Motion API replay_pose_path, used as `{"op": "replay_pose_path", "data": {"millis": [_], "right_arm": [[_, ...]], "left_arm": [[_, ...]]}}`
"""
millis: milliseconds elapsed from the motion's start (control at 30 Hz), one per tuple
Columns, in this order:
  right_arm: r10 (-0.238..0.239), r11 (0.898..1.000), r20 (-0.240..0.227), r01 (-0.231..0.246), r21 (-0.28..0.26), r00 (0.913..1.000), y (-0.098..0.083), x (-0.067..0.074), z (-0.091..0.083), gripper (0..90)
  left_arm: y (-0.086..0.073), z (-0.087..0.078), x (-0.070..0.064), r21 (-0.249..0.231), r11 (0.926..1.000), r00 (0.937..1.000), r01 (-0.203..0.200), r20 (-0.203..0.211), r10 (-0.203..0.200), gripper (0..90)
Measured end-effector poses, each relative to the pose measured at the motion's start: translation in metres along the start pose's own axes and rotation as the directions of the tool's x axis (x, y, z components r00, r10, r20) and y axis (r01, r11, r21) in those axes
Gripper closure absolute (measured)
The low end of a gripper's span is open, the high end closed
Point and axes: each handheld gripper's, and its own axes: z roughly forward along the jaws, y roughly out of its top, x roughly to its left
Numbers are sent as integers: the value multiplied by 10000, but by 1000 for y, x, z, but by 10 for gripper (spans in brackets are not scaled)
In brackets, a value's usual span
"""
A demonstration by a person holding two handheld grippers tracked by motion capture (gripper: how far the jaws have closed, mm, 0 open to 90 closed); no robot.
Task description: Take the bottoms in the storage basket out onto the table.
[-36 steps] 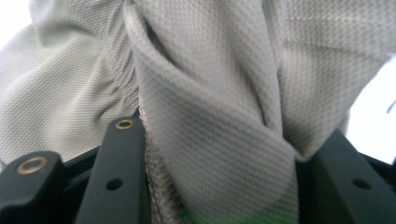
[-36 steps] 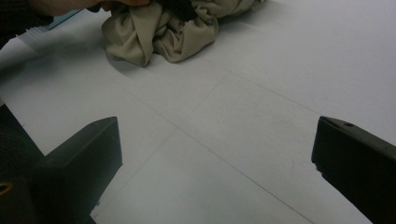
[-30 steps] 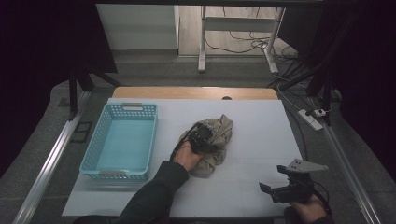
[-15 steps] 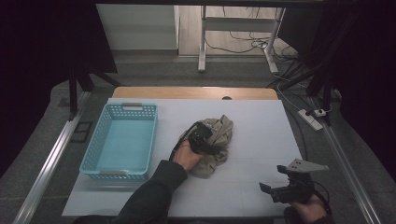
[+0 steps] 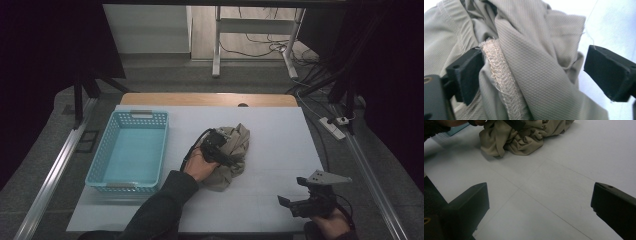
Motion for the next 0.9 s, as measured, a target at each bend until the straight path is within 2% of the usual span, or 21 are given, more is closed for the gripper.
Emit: {"op": "replay_pose_path", "data": {"millis": [100,267,533,633,700,900], "right_arm": [[-22,10000,-21,22,11,10000,0,0,0,14],[-3,10000,-27,3,-20,10000,0,0,0,14],[-27,10000,-62,27,-29,10000,0,0,0,14],[-18,10000,-54,18,-42,10000,0,0,0,14],[-16,10000,-57,16,-44,10000,0,0,0,14],[-25,10000,-46,25,-22,10000,0,0,0,14]], "left_arm": [[2,-2,-1,-159,9997,9998,175,-31,-175,45],[3,-5,-4,-244,9995,9998,176,-85,-178,19],[4,-12,-1,-455,9983,9989,360,325,-346,0],[4,-15,2,-643,9976,9990,254,394,-229,6],[4,-17,4,-821,9960,9983,356,482,-317,12],[2,-22,7,-905,9949,9975,448,593,-395,19]]}}
